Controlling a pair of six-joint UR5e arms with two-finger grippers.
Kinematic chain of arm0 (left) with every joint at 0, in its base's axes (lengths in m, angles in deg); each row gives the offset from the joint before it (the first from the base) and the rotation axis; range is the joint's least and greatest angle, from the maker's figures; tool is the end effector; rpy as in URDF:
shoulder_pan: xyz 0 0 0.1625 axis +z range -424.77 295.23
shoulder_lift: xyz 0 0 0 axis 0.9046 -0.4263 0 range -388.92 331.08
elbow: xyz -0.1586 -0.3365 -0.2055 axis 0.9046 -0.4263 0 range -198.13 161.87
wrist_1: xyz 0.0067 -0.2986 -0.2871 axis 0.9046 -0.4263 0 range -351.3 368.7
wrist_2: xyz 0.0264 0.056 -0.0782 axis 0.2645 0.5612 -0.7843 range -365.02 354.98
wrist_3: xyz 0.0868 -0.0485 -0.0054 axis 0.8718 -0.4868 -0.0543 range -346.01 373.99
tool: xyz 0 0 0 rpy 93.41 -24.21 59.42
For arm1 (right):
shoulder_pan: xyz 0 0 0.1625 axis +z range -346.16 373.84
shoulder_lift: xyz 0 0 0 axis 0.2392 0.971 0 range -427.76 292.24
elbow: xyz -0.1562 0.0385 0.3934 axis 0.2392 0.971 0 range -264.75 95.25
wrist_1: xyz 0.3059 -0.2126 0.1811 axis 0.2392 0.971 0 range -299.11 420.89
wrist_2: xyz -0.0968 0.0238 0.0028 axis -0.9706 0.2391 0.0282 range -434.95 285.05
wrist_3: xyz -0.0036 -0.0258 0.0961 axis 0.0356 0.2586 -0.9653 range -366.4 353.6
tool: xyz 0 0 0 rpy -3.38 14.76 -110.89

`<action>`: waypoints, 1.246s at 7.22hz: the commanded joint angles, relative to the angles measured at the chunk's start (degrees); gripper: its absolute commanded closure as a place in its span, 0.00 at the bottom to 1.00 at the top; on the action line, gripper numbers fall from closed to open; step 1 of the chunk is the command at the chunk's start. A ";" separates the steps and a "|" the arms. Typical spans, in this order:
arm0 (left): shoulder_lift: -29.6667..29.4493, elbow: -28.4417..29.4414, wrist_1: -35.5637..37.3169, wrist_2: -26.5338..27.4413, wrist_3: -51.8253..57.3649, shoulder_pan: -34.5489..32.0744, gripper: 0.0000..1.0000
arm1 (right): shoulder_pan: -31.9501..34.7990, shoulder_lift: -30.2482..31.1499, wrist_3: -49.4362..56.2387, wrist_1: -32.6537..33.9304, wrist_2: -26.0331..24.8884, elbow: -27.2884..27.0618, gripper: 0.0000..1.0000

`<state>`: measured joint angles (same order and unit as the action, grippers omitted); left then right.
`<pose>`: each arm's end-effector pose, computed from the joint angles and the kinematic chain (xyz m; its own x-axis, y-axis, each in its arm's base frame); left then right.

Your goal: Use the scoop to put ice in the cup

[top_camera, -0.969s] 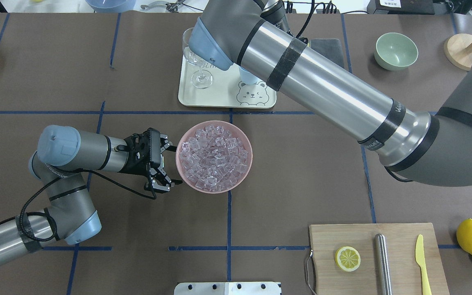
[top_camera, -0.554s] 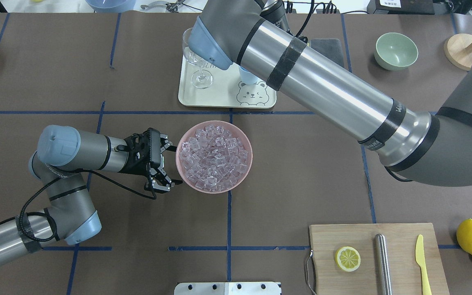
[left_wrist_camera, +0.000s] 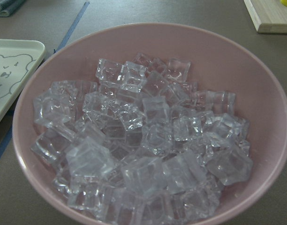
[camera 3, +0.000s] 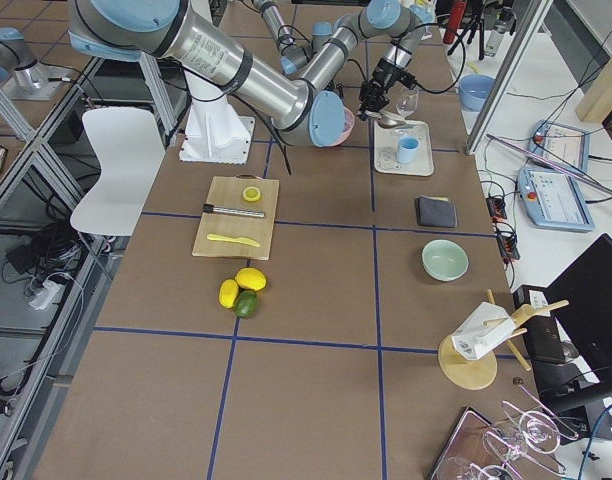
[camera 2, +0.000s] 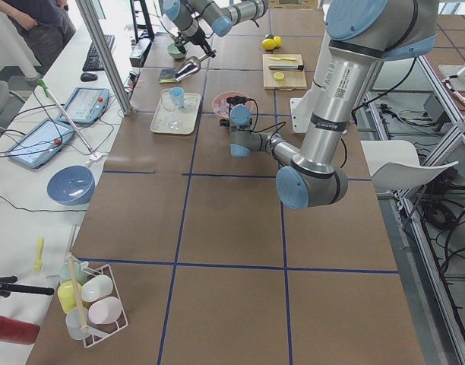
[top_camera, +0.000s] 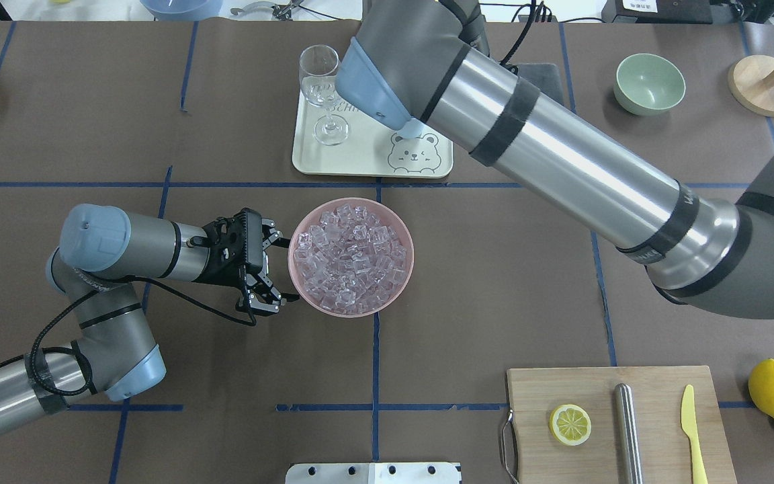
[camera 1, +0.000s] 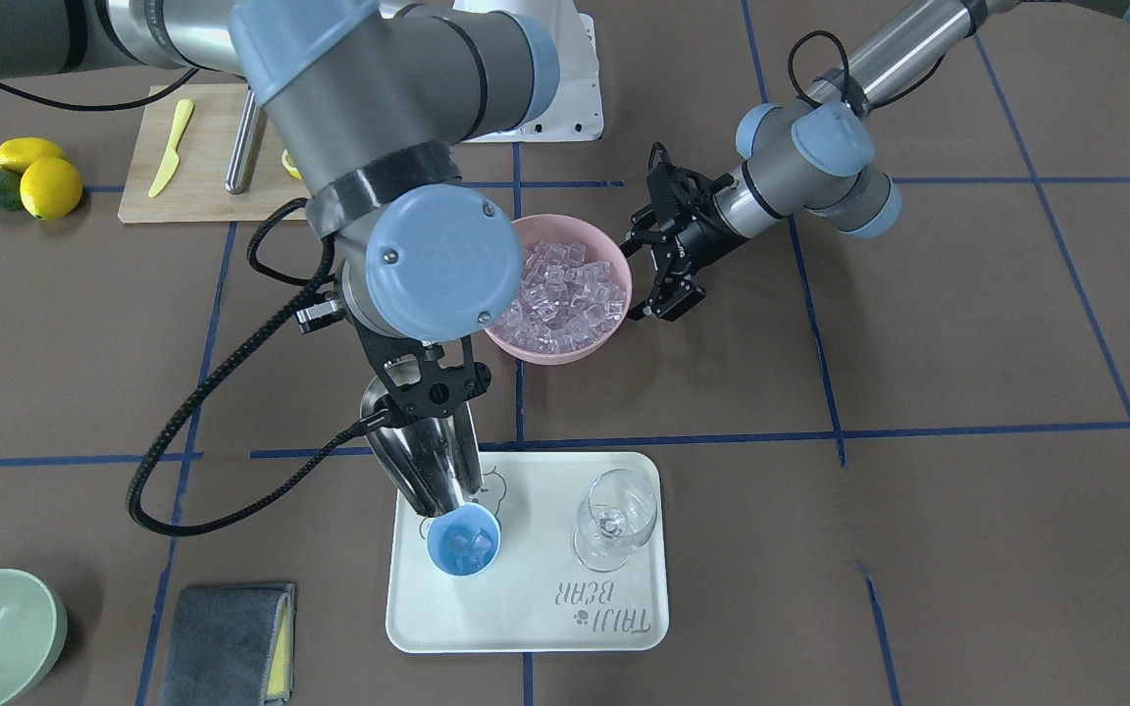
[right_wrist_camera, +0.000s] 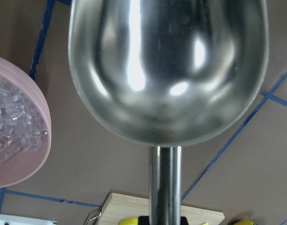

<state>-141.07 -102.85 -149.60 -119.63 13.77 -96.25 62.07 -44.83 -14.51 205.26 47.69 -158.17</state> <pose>0.4929 -0.4096 0.3505 0.1213 0.9919 -0.0389 -0.0713 0.0478 0.9963 -0.4301 -0.6011 0.1159 0.7396 -0.4234 0.5232 0.5660 0.8120 -0.1429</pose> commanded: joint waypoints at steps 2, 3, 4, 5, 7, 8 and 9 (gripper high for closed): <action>0.08 -0.09 0.45 0.00 -1.09 -2.25 0.00 | 1.33 13.43 -7.41 0.03 1.11 -22.67 1.00; 1.39 -0.79 0.89 0.09 -1.80 -4.18 0.00 | 1.33 17.21 -9.53 -0.14 1.37 -27.69 1.00; 2.97 -1.32 0.98 0.00 -1.89 -7.16 0.00 | 1.51 20.38 -9.99 -0.14 1.37 -32.18 1.00; 4.03 -2.28 3.15 -0.17 -1.89 -9.97 0.00 | 1.60 23.89 -11.30 -0.23 1.46 -36.49 1.00; 4.30 -8.58 20.99 -0.09 -1.19 -12.79 0.00 | 1.77 27.95 -11.14 -0.23 1.37 -40.30 1.00; 3.95 -11.66 28.76 0.09 -1.10 -15.68 0.00 | 1.77 28.31 -10.96 -0.23 1.28 -40.40 1.00; 3.78 -11.69 29.62 -0.17 0.12 -19.54 0.00 | 1.86 28.58 -11.05 -0.23 1.37 -40.75 1.00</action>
<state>-137.07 -113.11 -124.42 -119.66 12.91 -111.70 63.86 -16.90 -25.55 205.03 49.03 -198.30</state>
